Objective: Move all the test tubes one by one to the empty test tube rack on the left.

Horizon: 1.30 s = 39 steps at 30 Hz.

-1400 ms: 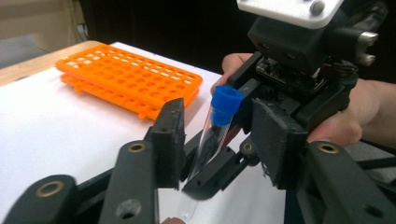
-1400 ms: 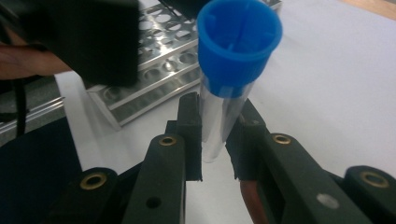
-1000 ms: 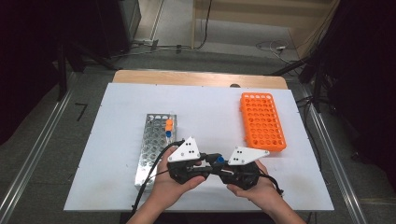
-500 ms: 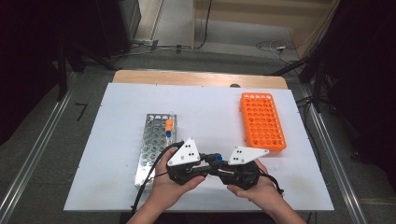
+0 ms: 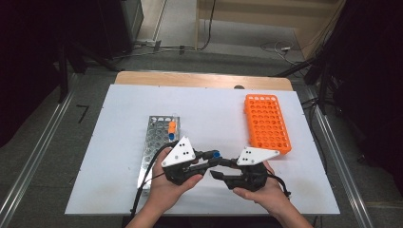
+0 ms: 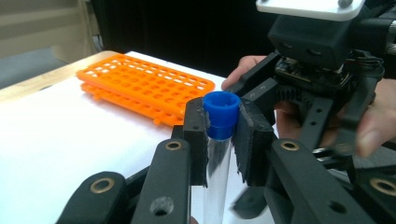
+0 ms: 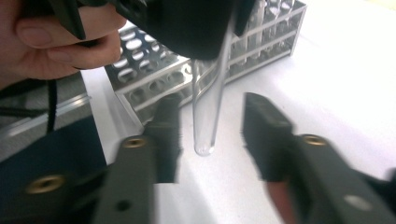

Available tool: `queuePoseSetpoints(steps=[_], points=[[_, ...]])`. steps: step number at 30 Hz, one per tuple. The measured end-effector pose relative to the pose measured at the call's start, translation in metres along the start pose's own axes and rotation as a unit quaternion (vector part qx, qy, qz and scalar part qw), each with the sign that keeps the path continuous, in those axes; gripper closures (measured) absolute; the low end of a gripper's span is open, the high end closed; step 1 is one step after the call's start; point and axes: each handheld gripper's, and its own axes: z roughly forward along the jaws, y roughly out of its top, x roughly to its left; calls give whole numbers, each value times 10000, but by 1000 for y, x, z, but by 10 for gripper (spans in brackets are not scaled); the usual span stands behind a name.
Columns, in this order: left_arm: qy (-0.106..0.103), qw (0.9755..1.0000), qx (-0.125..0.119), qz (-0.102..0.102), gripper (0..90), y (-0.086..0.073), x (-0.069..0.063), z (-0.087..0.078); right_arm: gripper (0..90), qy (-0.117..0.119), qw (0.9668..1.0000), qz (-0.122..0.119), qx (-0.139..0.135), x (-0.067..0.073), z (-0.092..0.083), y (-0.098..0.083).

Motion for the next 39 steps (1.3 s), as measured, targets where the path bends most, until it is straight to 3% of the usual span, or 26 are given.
queuePoseSetpoints(steps=[2,7,10,21,27,39], points=[[44,10000,-38,-27,763,1,2,-3,252,-59,10000,-35,-12,-1,-2,0],[195,9997,-129,-92,762,2,9,-15,0,-104,9999,49,-77,-8,-9,-3],[318,9993,-186,-100,763,3,13,-23,0,-360,9992,59,-175,-11,-15,-5],[798,9961,-321,-218,763,2,32,-48,0,-701,9964,245,-404,-30,-41,-26],[1062,9931,-388,-308,763,-3,43,-62,0,-1059,9920,431,-527,-44,-64,-41],[1481,9867,-480,-468,763,-17,57,-76,0,-1495,9852,647,-538,-65,-98,-68]])
